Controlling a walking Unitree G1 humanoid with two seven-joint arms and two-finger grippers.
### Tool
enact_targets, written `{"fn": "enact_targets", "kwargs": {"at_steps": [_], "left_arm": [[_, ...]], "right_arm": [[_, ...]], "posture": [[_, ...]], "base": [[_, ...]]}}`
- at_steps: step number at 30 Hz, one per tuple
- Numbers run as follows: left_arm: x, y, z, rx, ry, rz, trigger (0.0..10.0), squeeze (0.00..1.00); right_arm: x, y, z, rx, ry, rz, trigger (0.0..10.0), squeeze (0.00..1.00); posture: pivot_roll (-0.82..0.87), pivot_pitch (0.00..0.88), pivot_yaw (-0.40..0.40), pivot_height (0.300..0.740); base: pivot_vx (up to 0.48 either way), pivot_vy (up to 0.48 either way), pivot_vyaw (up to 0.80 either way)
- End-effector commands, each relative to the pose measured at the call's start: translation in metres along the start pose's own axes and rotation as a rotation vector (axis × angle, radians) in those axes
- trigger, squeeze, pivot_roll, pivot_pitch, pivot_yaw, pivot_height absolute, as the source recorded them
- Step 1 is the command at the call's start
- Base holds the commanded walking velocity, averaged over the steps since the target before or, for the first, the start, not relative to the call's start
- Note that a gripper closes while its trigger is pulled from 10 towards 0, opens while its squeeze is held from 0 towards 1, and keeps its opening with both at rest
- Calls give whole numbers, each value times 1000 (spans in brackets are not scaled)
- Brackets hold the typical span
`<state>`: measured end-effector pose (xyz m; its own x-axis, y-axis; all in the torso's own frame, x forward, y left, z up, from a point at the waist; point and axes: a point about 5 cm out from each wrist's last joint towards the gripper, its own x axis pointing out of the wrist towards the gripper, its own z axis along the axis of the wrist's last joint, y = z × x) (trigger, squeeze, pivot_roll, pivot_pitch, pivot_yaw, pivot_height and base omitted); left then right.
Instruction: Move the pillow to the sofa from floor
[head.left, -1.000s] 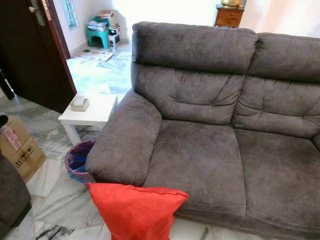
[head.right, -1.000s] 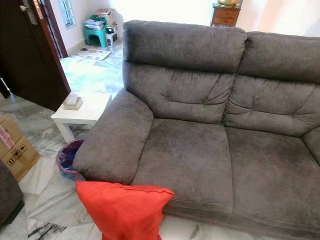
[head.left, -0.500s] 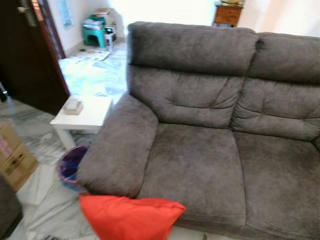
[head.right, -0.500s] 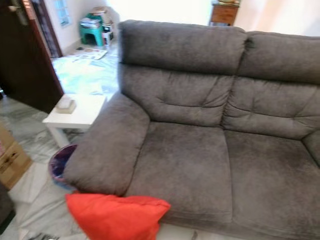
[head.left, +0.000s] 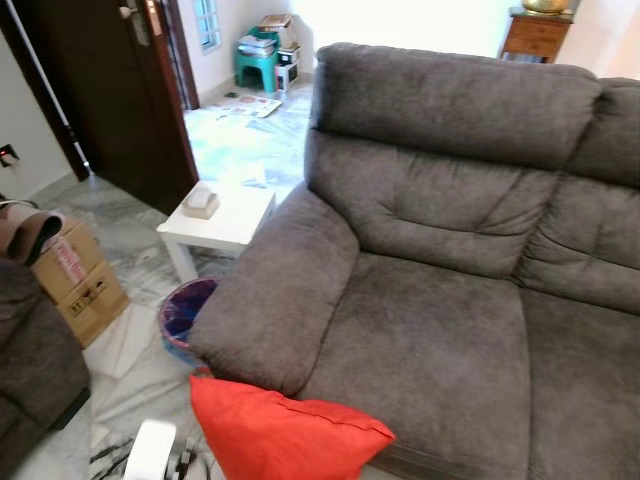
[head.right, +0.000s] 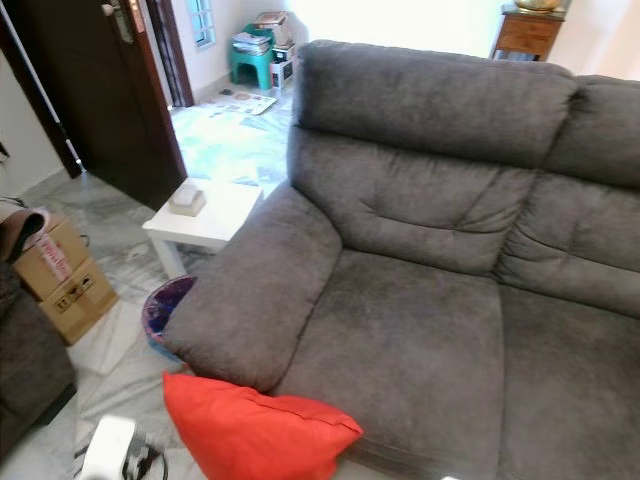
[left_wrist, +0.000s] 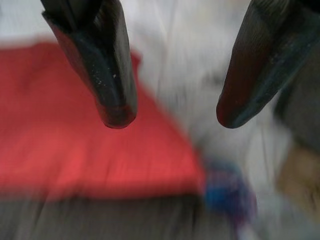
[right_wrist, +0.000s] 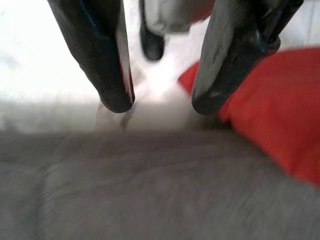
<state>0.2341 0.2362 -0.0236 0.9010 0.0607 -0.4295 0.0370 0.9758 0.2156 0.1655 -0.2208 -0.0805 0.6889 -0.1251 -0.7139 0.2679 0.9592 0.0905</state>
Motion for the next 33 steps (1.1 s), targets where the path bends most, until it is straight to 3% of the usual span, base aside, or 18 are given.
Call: {"fn": "enact_targets", "kwargs": {"at_steps": [1,2,4,9,11,18,23,26,27,29,30,33], "left_arm": [[-1,6,10,43,-80,31,10000,0],[-1,8,24,53,-166,42,10000,0],[-5,6,34,46,-243,28,10000,0],[-27,-6,39,59,-341,-24,10000,0],[-38,-4,39,41,-356,4,10000,0],[-50,4,47,23,-381,58,10000,0],[-57,13,55,68,-397,42,10000,0],[-55,17,58,65,-393,42,10000,0],[-52,17,59,53,-385,29,10000,0],[-49,16,59,46,-379,20,10000,0],[-48,14,59,58,-377,6,10000,0],[-45,7,60,66,-361,-57,10000,0]], "right_arm": [[1,-1,9,6,-54,8,10000,0],[2,-2,21,1,-121,19,10000,0],[3,-3,38,-14,-219,20,10000,0],[-2,-11,69,10,-422,1,10000,0],[-5,-12,79,3,-482,22,10000,0],[-9,-6,88,-15,-549,57,10000,0],[-14,-1,83,-2,-563,57,10000,0],[-15,-1,82,-2,-561,62,10000,0],[-15,-2,82,17,-567,69,10000,86],[-15,-1,82,26,-575,76,10000,86],[-15,-1,82,18,-568,85,10000,1000],[-15,0,81,-1,-544,95,10000,1000]], "posture": [[102,47,14,740],[104,47,17,740],[101,45,22,740],[91,40,21,740],[93,41,13,740],[102,33,0,740],[107,20,-2,740],[107,18,-2,740],[99,11,-1,740],[99,11,-1,740],[99,11,-1,740],[87,0,-5,740]], "base": [[0,0,0],[0,0,0],[0,0,0],[0,0,0],[0,0,0],[0,0,0],[0,0,0],[0,0,0],[0,0,0],[0,0,0],[0,0,0],[0,0,0]]}}
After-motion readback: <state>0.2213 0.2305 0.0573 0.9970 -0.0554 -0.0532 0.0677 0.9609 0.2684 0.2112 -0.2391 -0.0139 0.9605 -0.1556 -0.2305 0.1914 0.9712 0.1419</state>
